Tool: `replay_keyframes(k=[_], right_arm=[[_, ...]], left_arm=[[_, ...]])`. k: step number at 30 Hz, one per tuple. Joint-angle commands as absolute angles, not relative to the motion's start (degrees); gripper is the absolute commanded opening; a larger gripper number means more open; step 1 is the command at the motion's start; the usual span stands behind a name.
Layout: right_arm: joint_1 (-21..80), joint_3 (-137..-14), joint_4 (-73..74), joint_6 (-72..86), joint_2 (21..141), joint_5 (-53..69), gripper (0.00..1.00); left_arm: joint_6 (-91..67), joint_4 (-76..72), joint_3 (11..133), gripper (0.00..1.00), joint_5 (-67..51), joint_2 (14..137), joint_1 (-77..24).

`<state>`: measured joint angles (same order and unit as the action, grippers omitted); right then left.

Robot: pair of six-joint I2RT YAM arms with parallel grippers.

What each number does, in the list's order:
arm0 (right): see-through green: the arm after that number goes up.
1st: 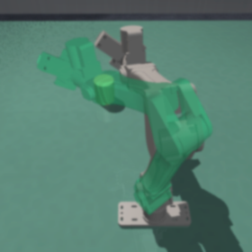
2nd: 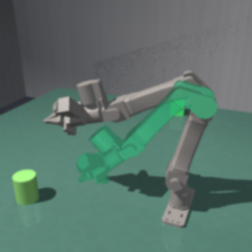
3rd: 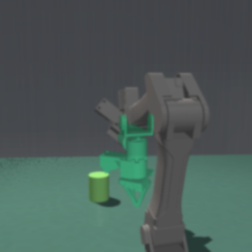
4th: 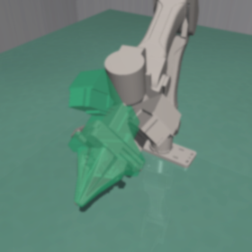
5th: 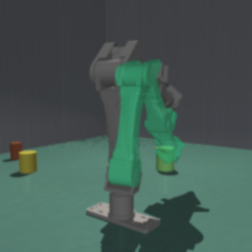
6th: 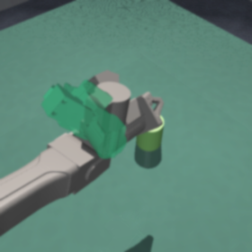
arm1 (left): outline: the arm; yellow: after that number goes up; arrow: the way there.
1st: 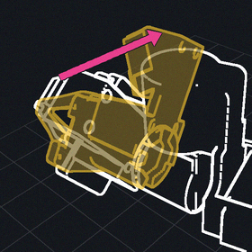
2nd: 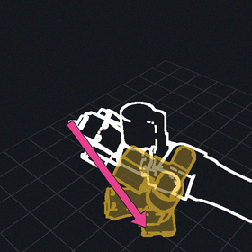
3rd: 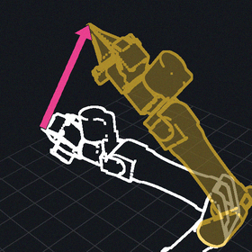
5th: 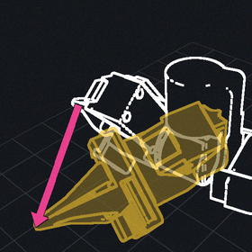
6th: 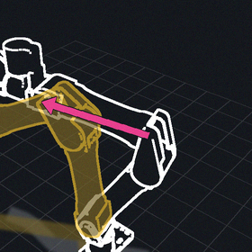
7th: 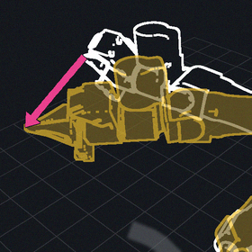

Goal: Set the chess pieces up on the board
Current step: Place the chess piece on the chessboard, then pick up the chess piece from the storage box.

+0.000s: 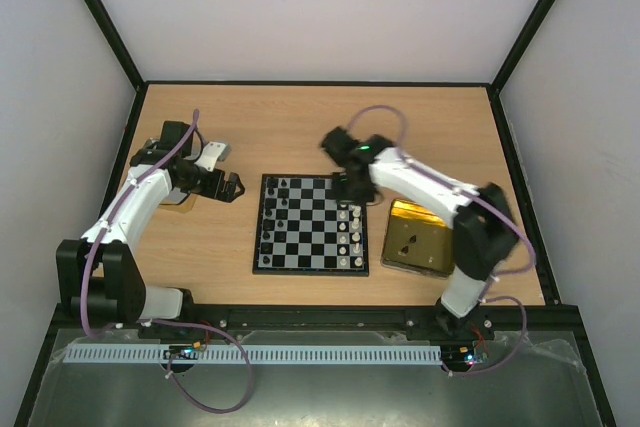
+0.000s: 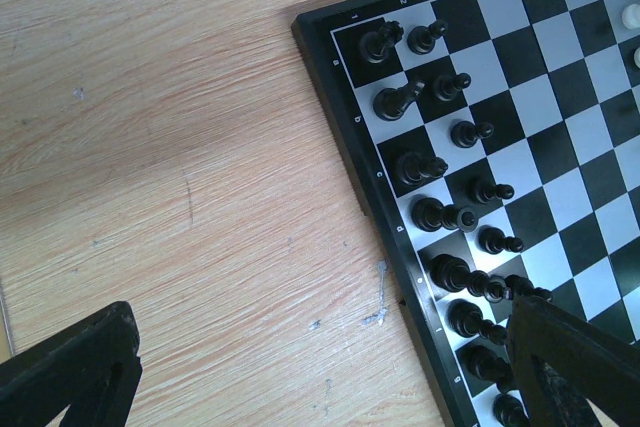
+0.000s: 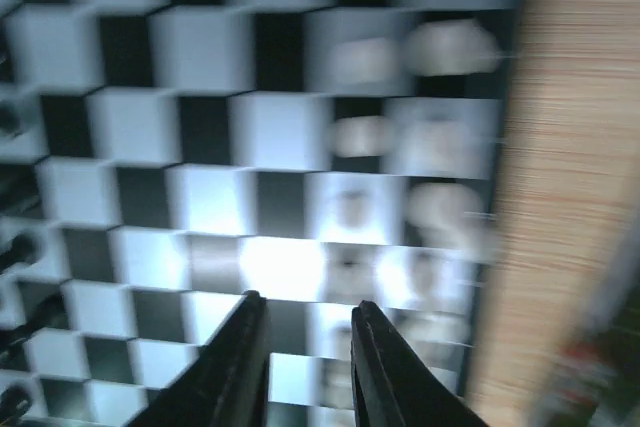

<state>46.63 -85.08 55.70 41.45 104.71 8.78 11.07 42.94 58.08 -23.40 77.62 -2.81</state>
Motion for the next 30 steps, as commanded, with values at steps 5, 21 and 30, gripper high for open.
replay_keyframes(k=[5,21,30], right_arm=[[27.3,-61.5,56.3,42.3,84.0,4.8,0.24],[14.9,-45.8,50.4,38.3,78.8,11.0,0.25],[14.8,-45.1,48.2,37.9,81.1,11.3,0.25]], left_arm=[[10.8,43.3,57.3,0.99,-23.7,77.2,-2.5],[10.7,43.4,57.4,0.99,-23.4,77.7,-2.5],[10.6,43.3,57.4,0.99,-23.4,77.7,-2.5]])
